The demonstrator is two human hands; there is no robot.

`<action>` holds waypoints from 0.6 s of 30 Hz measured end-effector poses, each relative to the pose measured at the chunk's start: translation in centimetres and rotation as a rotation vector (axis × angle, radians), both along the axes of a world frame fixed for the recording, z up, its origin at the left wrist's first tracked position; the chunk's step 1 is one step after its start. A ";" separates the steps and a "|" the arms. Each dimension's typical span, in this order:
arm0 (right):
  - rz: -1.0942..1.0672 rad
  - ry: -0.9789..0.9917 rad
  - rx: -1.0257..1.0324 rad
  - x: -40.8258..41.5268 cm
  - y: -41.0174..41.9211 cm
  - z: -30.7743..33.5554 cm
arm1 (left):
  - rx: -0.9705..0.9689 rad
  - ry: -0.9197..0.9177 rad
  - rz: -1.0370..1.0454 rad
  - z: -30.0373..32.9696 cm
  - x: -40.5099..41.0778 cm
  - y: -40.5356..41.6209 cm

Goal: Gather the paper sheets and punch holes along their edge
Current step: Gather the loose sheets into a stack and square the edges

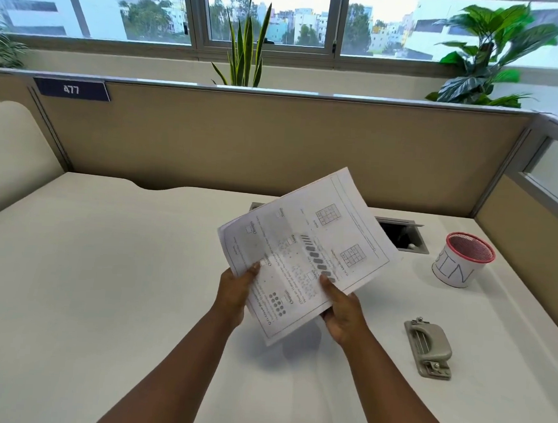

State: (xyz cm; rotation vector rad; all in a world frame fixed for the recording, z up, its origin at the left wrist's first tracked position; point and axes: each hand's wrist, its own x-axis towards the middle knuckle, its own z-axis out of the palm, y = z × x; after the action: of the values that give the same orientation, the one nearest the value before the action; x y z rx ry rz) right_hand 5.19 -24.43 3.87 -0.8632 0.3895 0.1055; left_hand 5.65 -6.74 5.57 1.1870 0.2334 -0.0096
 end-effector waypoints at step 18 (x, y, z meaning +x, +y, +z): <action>-0.069 -0.283 -0.869 0.7 -1.6 2.7 | 0.402 -0.166 -0.071 3.4 2.2 1.4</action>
State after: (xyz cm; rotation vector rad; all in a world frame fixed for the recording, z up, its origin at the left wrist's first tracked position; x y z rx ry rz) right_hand 5.85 -26.06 6.56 -1.6950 0.1863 -0.2713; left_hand 7.81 -5.32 8.93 1.5874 0.0459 0.0764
